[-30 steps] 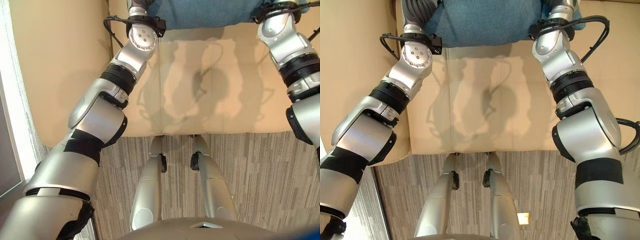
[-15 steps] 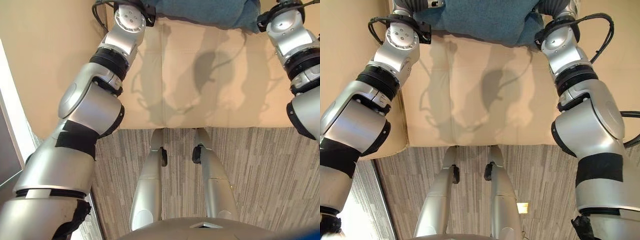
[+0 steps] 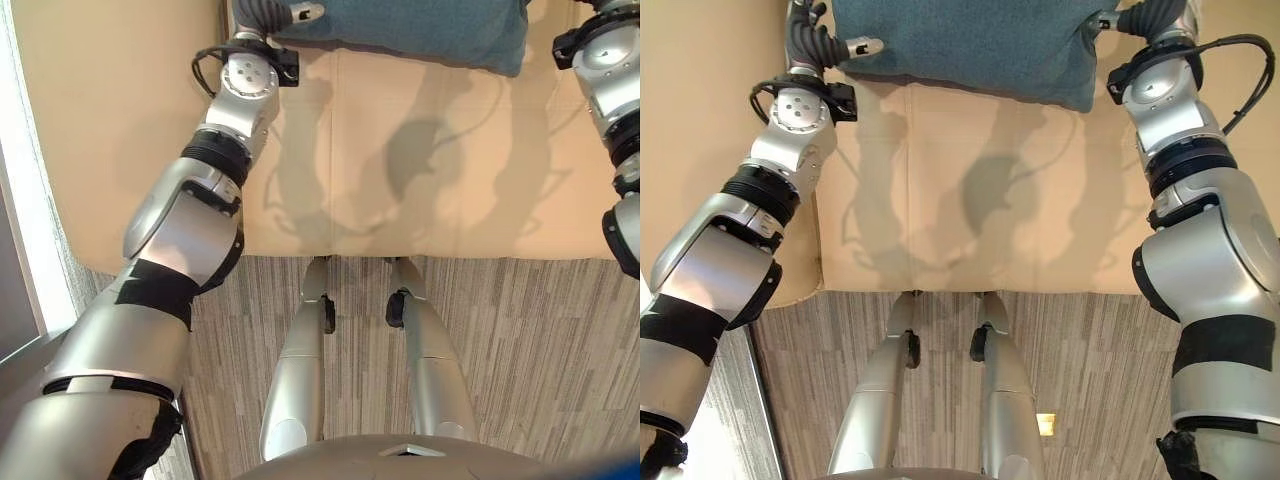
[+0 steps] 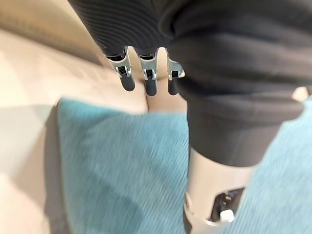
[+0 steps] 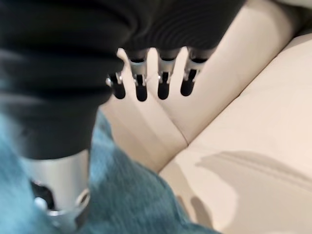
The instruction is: Pick up all the scattered cushions and arrange them neatly on the sofa.
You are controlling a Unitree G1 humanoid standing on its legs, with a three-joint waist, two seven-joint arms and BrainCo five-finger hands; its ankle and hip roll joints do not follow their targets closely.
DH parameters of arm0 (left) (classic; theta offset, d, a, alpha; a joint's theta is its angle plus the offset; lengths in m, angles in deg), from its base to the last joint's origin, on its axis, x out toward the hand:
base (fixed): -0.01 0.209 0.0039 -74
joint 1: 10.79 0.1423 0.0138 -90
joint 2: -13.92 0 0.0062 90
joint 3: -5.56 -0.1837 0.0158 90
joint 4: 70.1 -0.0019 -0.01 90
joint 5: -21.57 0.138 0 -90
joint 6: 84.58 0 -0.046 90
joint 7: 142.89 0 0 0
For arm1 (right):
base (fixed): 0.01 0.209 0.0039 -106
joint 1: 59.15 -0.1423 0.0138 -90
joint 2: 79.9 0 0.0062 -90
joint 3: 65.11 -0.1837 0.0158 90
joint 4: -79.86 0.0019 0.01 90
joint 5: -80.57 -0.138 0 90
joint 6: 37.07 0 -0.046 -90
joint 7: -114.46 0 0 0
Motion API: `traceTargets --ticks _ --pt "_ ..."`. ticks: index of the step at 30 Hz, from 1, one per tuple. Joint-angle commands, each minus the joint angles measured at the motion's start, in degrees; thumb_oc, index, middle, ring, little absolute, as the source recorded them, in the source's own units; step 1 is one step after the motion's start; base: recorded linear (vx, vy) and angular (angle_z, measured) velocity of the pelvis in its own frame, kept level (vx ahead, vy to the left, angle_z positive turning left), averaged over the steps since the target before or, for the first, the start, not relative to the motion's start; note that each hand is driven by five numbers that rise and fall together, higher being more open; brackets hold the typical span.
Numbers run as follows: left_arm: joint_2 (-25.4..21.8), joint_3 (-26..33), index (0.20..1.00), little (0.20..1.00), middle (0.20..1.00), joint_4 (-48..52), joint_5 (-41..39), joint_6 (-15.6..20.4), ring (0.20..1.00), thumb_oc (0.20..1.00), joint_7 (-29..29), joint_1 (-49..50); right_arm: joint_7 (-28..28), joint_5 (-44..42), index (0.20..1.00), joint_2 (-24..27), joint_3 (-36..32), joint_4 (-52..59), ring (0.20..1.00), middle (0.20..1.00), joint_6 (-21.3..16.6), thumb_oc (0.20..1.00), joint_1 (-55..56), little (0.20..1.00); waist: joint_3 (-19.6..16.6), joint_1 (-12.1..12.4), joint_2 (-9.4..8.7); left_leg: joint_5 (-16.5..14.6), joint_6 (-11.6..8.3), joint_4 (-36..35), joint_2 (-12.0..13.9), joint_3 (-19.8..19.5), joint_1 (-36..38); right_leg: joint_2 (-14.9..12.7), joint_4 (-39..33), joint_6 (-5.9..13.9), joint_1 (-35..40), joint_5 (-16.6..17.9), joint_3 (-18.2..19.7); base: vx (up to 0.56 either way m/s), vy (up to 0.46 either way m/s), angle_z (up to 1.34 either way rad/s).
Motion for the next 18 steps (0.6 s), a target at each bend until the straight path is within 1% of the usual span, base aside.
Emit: traceTargets --ticks 1,2,3,4,5,7,8,10,11,13,15,17,18 --pt "-1.4 1.7 1.0 1.0 1.0 -3.5 2.0 2.6 1.0 1.0 0.2 1.1 -0.7 0.7 1.0 2.5 0.4 -1.8 1.0 1.0 -2.4 1.0 3.4 1.0 -6.7 0.2 -2.32 -4.8 -5.66 -1.2 0.9 -0.2 6.0 -2.0 -9.8 8.99 8.3 2.2 -0.4 0.0 0.0 0.0" --pt "-4.3 2.8 1.0 1.0 1.0 -2.9 2.6 2.8 1.0 1.0 0.2 2.7 -0.7 1.4 1.0 4.1 -0.9 -0.1 1.0 1.0 -2.7 1.0 5.8 1.0 -6.8 0.2 -2.34 -4.9 -5.66 -1.2 1.0 -0.2 6.4 -2.0 -9.8 9.0 8.7 2.2 -0.5 0.0 0.0 0.0" --pt "-7.2 3.7 1.0 1.0 1.0 -0.1 4.1 3.2 1.0 1.0 0.4 5.4 -1.2 2.2 1.0 5.6 -3.6 3.3 1.0 1.0 -3.3 1.0 9.7 1.0 -7.0 0.1 -2.23 -5.1 -5.66 -1.2 1.2 -0.2 7.4 -2.1 -9.8 9.0 9.8 1.9 -0.6 0.0 0.0 0.0" --pt "-11.5 6.6 1.0 1.0 1.0 10.4 7.4 4.6 1.0 1.0 1.7 12.8 -2.4 4.4 1.0 8.1 -9.1 13.1 1.0 1.0 -4.3 1.0 18.5 1.0 -7.3 0.0 -2.18 -6.0 -5.51 -1.2 1.0 -0.1 10.5 -2.2 -9.8 8.84 13.0 1.5 -1.0 0.0 0.0 0.0" --pt "-13.0 10.6 1.0 1.0 1.0 19.8 9.2 5.5 1.0 1.0 2.3 21.4 -3.0 6.8 1.0 9.6 -14.5 21.7 1.0 1.0 -5.0 1.0 26.9 1.0 -7.5 0.0 -2.33 -6.9 -5.38 -1.2 0.8 0.1 13.5 -2.3 -9.8 8.62 16.0 0.9 -1.2 0.04 -0.021 0.05" --pt "-12.3 15.3 1.0 1.0 1.0 29.1 11.3 5.8 1.0 1.0 2.9 31.2 -2.9 9.7 1.0 9.1 -21.1 29.9 1.0 1.0 -5.4 1.0 37.6 1.0 -7.7 -0.1 -2.37 -8.0 -5.15 -1.2 0.7 0.3 16.4 -2.4 -9.8 8.35 19.2 0.1 -1.3 0.06 -0.02 0.12" --pt "-11.2 19.3 1.0 1.0 1.0 35.8 14.4 5.7 1.0 1.0 2.8 40.2 -2.1 11.9 1.0 7.9 -26.9 35.7 1.0 1.0 -6.1 1.0 46.8 1.0 -8.0 -0.3 -2.53 -8.9 -4.88 -1.2 0.6 0.6 19.6 -2.5 -9.8 8.15 22.6 -0.6 -1.6 0.1 -0.017 0.06" --pt "-9.1 23.2 1.0 1.0 1.0 40.9 16.8 5.5 1.0 1.0 1.9 49.1 -0.8 14.2 1.0 5.1 -32.0 39.0 1.0 1.0 -6.7 1.0 56.5 1.0 -8.4 -0.1 -2.64 -9.8 -4.65 -1.2 0.6 0.9 22.7 -2.6 -9.8 7.98 26.0 -1.5 -1.8 0.1 -0.005 0.11" --pt "-7.6 24.5 1.0 1.0 1.0 43.5 17.7 5.0 1.0 1.0 1.1 53.5 0.1 15.9 1.0 4.1 -33.7 40.6 1.0 1.0 -6.3 1.0 60.6 1.0 -8.2 -0.1 -2.75 -10.2 -4.48 -1.2 0.7 1.1 24.6 -2.6 -9.8 7.84 28.1 -2.0 -1.9 0.06 -0.013 0.12" --pt "-5.4 27.0 1.0 1.0 1.0 46.5 19.3 4.4 1.0 1.0 -0.5 61.2 2.0 17.9 1.0 1.4 -36.3 43.0 1.0 1.0 -6.2 1.0 67.5 1.0 -8.5 0.0 -2.79 -10.3 -4.13 -1.2 0.6 1.3 27.1 -2.6 -9.8 7.73 30.7 -2.3 -2.3 0.06 -0.006 0.02" --pt "-3.2 28.7 1.0 1.0 1.0 48.0 22.2 2.9 1.0 1.0 -3.4 70.2 4.1 21.4 1.0 -1.6 -38.3 43.1 1.0 1.0 -5.7 1.0 74.9 1.0 -8.6 0.2 -2.52 -10.9 -3.5 -1.2 0.8 1.8 31.1 -2.7 -9.8 7.51 34.9 -3.5 -2.5 0.08 0.004 0.0" --pt "-1.7 29.8 1.0 1.0 1.0 47.2 23.5 1.8 1.0 1.0 -5.4 75.5 5.7 23.9 1.0 -3.5 -38.7 42.9 1.0 1.0 -5.0 1.0 79.5 1.0 -8.9 0.3 -2.35 -11.3 -3.17 -1.2 0.8 1.9 33.9 -2.5 -9.8 7.26 37.8 -4.4 -2.8 0.1 -0.012 0.04" --pt "-0.2 29.6 1.0 1.0 1.0 43.8 25.5 0.8 1.0 1.0 -6.6 79.1 7.0 24.8 1.0 -5.6 -38.4 41.0 1.0 1.0 -4.9 1.0 82.2 1.0 -9.1 0.6 -2.14 -12.0 -2.91 -1.2 1.0 2.3 37.0 -2.2 -9.8 7.02 40.8 -5.3 -2.9 0.09 -0.016 0.08"
